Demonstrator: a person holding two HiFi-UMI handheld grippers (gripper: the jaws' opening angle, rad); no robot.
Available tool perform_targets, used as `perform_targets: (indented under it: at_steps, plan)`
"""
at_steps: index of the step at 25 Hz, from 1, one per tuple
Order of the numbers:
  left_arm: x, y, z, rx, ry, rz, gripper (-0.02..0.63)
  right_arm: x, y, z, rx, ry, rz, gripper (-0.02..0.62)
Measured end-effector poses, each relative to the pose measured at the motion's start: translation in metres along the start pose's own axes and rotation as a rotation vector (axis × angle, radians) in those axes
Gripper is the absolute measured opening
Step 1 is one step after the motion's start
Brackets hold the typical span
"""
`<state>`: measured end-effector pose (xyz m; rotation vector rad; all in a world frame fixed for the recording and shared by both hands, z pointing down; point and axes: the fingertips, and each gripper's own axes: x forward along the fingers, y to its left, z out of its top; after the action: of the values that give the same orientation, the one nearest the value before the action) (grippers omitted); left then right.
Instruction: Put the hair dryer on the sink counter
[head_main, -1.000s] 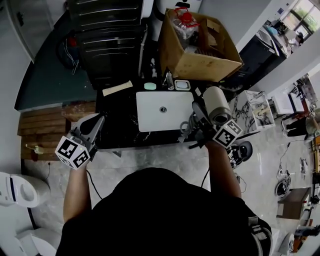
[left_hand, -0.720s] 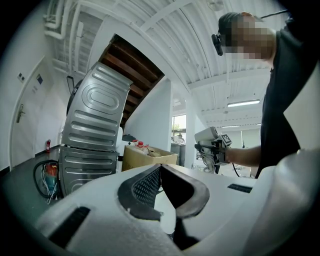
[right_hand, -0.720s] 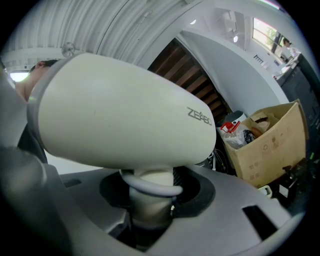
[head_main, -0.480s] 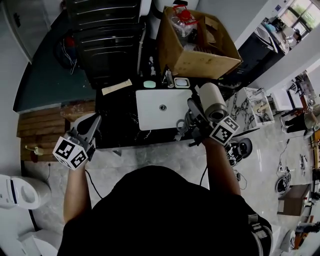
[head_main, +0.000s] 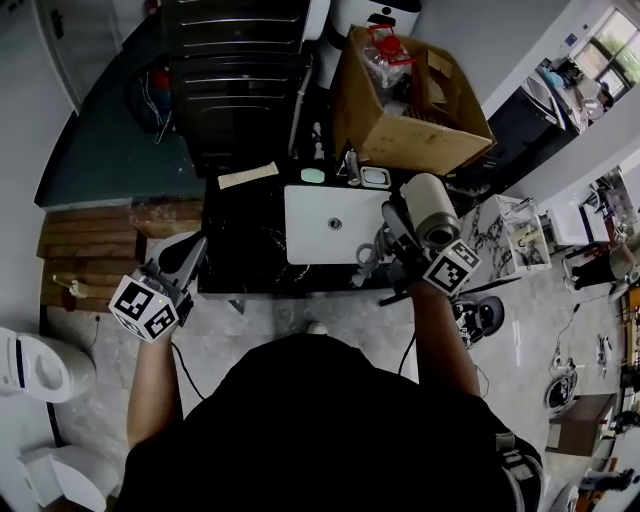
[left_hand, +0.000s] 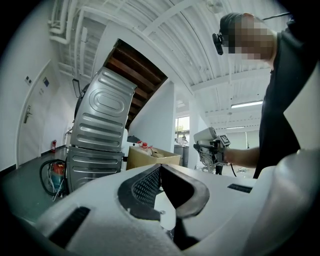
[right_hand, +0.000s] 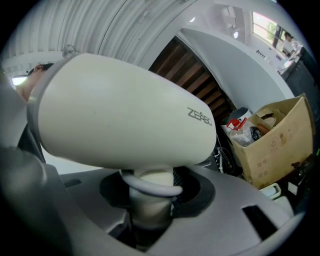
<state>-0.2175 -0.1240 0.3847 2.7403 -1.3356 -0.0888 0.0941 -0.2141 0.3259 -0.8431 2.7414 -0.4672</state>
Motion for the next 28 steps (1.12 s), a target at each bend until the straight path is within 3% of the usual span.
perform_targets:
  at_steps: [28]
  plan:
    - [-0.012, 0.01, 0.006, 0.009, 0.01, 0.117, 0.014, 0.051, -0.018, -0.011, 0.066, 0.048, 0.125, 0.167]
